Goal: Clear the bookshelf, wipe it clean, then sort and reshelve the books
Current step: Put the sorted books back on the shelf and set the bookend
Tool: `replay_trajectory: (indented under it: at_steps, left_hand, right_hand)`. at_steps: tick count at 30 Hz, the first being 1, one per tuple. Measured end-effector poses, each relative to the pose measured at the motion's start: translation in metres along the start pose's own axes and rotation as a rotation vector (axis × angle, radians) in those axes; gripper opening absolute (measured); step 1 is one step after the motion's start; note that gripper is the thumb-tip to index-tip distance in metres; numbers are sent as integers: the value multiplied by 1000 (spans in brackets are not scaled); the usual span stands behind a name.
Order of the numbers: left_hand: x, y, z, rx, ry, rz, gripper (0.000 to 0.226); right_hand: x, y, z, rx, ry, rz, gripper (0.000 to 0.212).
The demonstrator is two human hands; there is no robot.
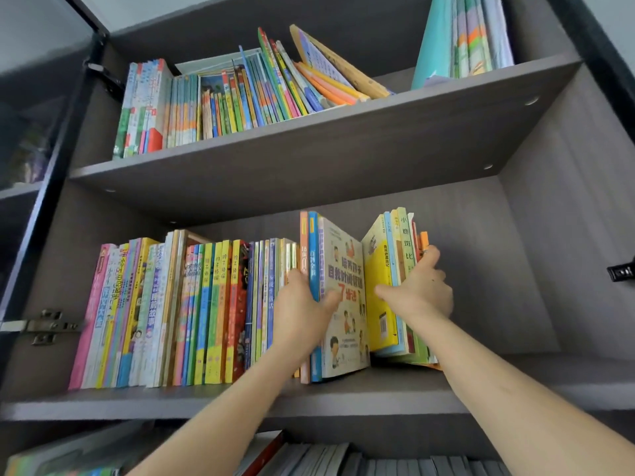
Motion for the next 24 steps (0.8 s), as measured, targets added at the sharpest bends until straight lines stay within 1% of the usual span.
replay_trajectory:
  at_steps: [2, 3, 4, 6, 7, 8, 10, 11, 16, 20, 22, 24]
  left_hand:
    - [8, 11, -15, -57, 19, 33, 26]
    - [9, 14, -19, -70, 59, 44, 29]
    - [9, 18, -20, -69, 151, 41, 34]
    - [7, 23, -24, -92, 408, -18, 44]
    - [6, 25, -26, -129, 503, -70, 45]
    - [3, 27, -29, -169, 546, -121, 46]
    - [2, 28, -31, -205, 525, -192, 43]
    - [2, 27, -31, -203, 495, -193, 41]
    - [4, 19, -28, -45, 409, -80, 38]
    - [2, 18, -24, -17, 311, -73, 40]
    - [0, 17, -25, -24, 216, -54, 37]
    - [-3, 16, -26, -11, 178, -34, 33]
  right_hand:
    - [0, 0, -1, -19, -24, -2, 91]
    - [1, 1, -2, -28, -28, -4, 91]
    - [1, 1, -2, -38, -29, -5, 90]
    - [3, 0, -4, -57, -38, -8, 90]
    - [3, -1, -5, -64, -44, -8, 90]
    - [3, -2, -6, -70, -50, -10, 90]
    - [3, -4, -8, -80, -67, -14, 91]
    - [3, -6, -9, -88, -75, -16, 92]
    - [6, -14, -18, -131, -102, -29, 92]
    - [12, -24, -33, -198, -112, -52, 89]
    - [20, -31, -43, -237, -119, -66, 85]
    - [27, -36, -51, -273, -121, -79, 82]
Point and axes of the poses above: each hand's wrist, its own y-axis towards the middle knuckle, its own x-axis out of the palm, z = x × y, the point moved 7 cm from there along y, towards the middle knuckle, and after that the axes turned 14 degrees about -y, right-handed, at the moved point
